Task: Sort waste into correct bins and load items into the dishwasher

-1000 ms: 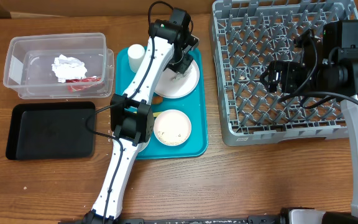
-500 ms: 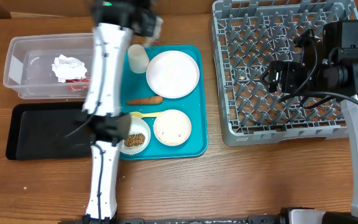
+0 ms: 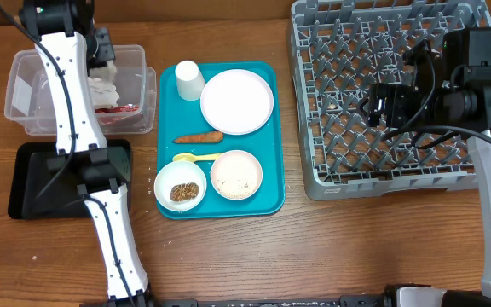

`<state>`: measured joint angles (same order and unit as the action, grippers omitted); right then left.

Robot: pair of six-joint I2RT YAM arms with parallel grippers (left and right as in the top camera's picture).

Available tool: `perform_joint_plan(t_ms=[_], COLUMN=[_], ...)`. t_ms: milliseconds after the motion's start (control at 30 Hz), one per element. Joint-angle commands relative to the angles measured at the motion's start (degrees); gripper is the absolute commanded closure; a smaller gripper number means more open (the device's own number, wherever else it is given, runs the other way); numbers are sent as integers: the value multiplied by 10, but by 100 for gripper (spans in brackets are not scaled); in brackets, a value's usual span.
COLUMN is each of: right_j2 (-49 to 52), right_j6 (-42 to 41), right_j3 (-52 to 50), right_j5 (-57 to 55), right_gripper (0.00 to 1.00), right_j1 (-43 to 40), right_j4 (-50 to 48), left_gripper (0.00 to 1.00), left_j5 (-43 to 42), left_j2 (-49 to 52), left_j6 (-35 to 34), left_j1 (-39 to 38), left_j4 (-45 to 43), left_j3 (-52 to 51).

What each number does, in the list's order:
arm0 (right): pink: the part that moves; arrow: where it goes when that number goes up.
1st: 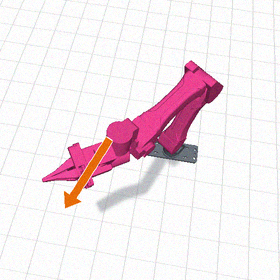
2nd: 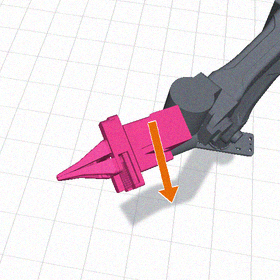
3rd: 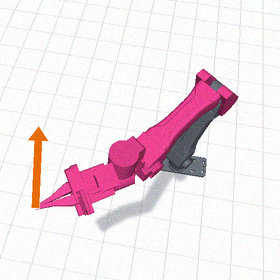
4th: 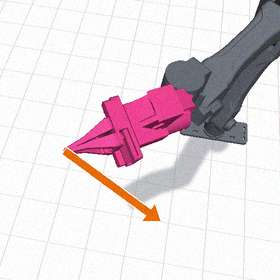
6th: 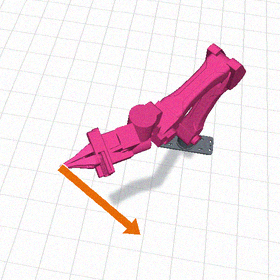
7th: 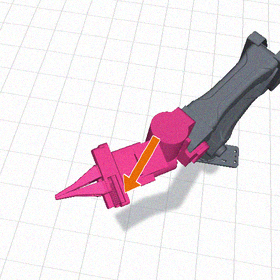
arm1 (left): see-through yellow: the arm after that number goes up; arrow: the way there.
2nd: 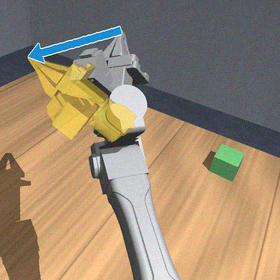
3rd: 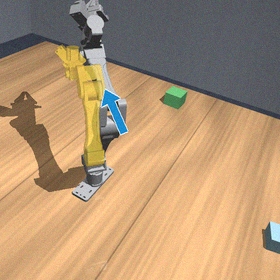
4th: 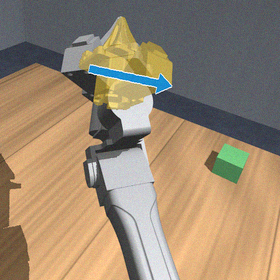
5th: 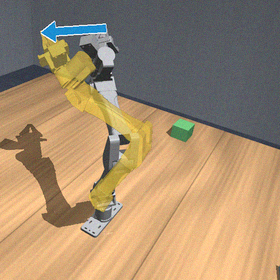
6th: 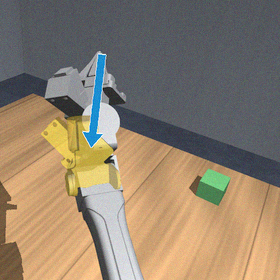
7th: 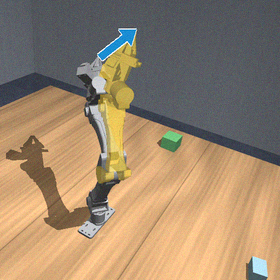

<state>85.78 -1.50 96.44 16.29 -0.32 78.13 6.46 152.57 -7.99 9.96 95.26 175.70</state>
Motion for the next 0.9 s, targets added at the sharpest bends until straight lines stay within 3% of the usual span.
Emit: perform_joint_plan(t_ms=[0,100,333,633,867], right_j2=[-5,-5,-5,-5,-5], right_j6=[-2,-2,-2,-2,-2], right_j3=[14,14,14,14,14], right_j5=[3,3,3,3,3], right_gripper=[0,0,0,0,0], right_j1=[3,3,3,3,3], right_j4=[1,0,0,2,4], left_gripper=[24,14,13,11,7], left_j5=[-50,-66,-95,-116,-58], left_j2=[18,8,-48,-90,-80], left_j6=[-10,-8,18,87,93], left_j1=[4,5,-14,-123,-187], left_j4=[5,5,10,15,11], left_j3=[-2,1,1,-1,-1])
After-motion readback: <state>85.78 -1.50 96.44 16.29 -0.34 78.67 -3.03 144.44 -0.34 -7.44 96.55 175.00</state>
